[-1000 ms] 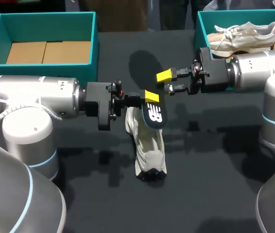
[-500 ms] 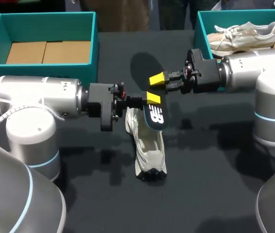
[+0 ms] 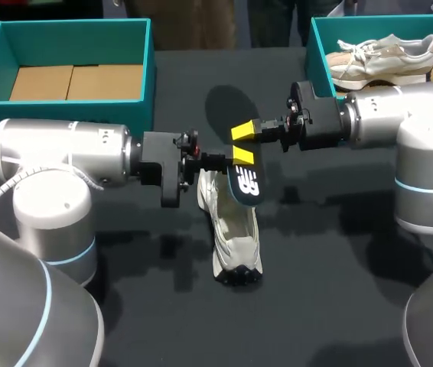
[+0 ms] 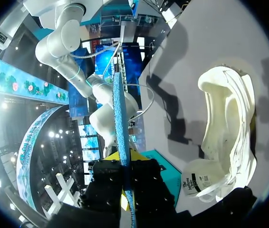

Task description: Take the shoe out of the shoebox, open the shoe tongue, remove and reinsert the insole, then place the shoe into the shoebox

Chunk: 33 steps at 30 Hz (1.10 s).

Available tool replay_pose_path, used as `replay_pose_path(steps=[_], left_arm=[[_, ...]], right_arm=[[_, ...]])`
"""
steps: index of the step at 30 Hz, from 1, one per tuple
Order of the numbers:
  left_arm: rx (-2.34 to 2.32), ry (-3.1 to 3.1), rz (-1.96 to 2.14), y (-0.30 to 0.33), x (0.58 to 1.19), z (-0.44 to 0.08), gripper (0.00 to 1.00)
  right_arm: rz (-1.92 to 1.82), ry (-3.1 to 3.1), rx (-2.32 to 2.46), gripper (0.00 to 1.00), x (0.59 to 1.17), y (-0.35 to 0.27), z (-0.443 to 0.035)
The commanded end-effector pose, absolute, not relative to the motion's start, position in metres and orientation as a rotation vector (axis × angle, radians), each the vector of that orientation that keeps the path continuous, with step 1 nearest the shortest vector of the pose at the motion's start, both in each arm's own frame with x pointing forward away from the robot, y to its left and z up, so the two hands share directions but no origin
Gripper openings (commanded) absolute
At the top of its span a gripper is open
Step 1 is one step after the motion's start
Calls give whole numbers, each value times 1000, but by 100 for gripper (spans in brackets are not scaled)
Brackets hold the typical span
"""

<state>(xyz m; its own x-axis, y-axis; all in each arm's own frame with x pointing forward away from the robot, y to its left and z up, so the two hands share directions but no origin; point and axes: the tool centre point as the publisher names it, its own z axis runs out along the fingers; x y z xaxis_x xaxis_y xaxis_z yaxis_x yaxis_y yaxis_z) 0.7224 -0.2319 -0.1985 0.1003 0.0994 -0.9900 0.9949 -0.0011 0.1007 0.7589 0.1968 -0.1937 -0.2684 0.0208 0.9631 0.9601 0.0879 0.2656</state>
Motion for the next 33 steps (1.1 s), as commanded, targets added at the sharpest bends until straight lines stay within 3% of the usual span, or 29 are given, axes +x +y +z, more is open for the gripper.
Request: replay_pose_path(steps=[1, 4, 5, 6, 7, 25, 33], left_arm=[[1324, 1212, -1075, -236, 723, -200, 0], [1325, 1214, -1070, -236, 723, -201, 0], [1324, 1216, -1069, -236, 723, -201, 15], [1322, 1218, -1068, -235, 722, -201, 53], [1319, 1221, -1066, -233, 722, -200, 100], [1328, 1319, -1024, -134, 748, -153, 100], [1328, 1319, -1024, -134, 748, -153, 100]], right_arm=[[-1328, -1469, -1035, 0, 756, 199, -195], [-1328, -1468, -1036, 0, 756, 199, -194], [-1328, -1467, -1035, 0, 756, 198, -194], [-1328, -1467, -1035, 0, 756, 198, -194], [-1326, -1467, -1034, 0, 756, 198, -194], [-1302, -1411, -1048, 0, 746, 190, -208], [-1303, -1399, -1049, 0, 746, 190, -211]])
